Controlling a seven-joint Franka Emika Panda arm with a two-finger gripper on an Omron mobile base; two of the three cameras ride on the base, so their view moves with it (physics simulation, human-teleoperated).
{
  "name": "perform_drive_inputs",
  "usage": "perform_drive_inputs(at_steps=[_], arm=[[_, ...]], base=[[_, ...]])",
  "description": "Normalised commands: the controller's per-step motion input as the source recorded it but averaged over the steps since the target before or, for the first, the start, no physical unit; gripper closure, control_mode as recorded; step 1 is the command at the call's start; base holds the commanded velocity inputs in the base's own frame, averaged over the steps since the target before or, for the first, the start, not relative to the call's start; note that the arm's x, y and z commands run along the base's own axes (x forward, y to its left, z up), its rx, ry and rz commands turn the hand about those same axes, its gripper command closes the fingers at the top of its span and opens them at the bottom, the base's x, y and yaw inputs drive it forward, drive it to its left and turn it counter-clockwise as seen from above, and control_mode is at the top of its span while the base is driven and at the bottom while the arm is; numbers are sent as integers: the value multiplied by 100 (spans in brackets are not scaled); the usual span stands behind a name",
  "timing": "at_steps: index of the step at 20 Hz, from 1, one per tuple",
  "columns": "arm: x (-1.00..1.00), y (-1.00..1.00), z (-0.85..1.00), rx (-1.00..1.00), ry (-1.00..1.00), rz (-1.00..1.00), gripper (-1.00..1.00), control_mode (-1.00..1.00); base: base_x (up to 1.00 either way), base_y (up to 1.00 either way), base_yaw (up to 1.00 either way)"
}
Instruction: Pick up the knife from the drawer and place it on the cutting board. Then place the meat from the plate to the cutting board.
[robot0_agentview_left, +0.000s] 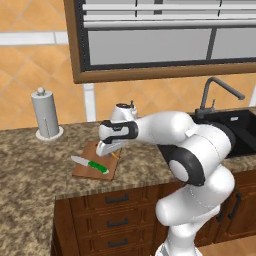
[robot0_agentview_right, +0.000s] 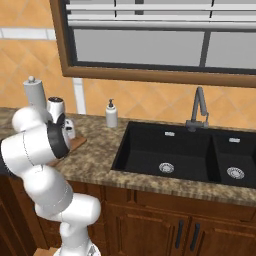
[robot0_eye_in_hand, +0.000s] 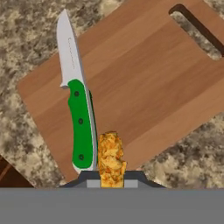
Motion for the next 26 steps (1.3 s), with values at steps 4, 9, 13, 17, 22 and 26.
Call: perform_drive_inputs(at_steps=[4, 9, 13, 17, 22, 26], arm=[[45, 30, -15, -8, 0, 0, 100, -100], [64, 4, -14, 0, 5, 1, 100, -100], [56, 3, -17, 0, 7, 0, 100, -100], [24, 38, -33, -6, 3, 1, 100, -100], [10, 50, -35, -10, 0, 1, -100, -100], [1, 0, -5, -2, 0, 0, -100, -100]], base=[[0, 0, 0], [0, 0, 0], [0, 0, 0], [0, 0, 0], [0, 0, 0], [0, 0, 0]])
